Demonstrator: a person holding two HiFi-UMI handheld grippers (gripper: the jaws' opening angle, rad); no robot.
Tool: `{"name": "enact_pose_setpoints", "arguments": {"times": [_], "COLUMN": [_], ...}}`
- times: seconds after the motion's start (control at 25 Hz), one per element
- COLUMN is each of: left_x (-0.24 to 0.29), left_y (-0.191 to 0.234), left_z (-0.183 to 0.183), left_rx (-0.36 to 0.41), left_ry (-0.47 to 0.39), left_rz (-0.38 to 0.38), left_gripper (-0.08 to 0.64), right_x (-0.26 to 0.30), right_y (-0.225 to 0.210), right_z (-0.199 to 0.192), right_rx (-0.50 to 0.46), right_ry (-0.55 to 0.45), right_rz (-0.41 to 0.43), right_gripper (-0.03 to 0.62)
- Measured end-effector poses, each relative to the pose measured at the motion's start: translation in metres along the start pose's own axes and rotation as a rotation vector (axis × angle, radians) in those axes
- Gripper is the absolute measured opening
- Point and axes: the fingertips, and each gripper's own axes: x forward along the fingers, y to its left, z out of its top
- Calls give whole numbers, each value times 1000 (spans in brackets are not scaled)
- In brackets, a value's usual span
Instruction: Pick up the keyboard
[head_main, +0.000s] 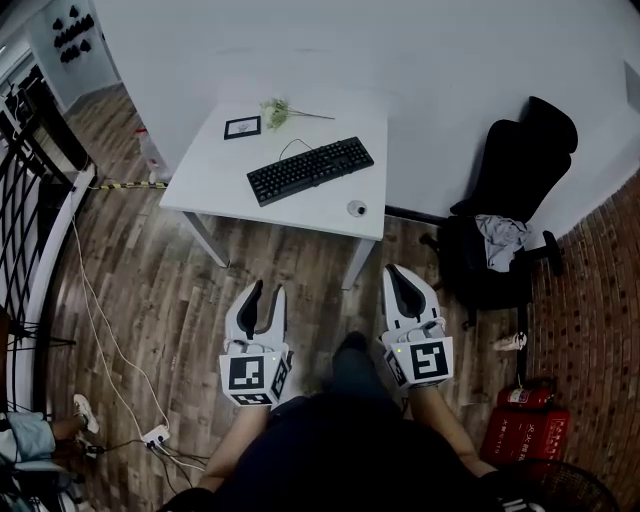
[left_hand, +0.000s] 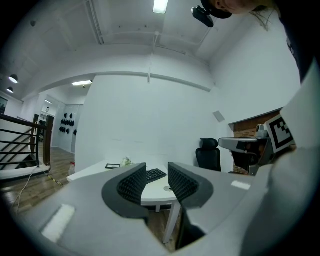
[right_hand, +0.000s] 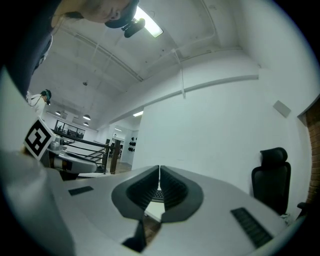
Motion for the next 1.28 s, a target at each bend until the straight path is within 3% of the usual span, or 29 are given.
{"name": "enact_pose_setpoints", "arguments": {"times": [0.36,0.52,0.92,1.28], "left_x": [70,118,227,293], "left_y": [26,43,74,93], "left_z": [4,13,28,16], "left_rx": [14,15,-15,-42], "left_ry": [-34,-43,-20,-9], "left_rz": [64,118,294,380], "left_gripper": [137,137,137,138], "right_x": [85,143,277,350], "right_y": [-41,-63,-130,-173], "right_z": [-11,-14,-36,-70], "right_rx": [17,21,38,45], "right_ry": [-59,-84,-38,-28], "right_rz": [64,130,299,425], "right_gripper": [12,12,12,12]}}
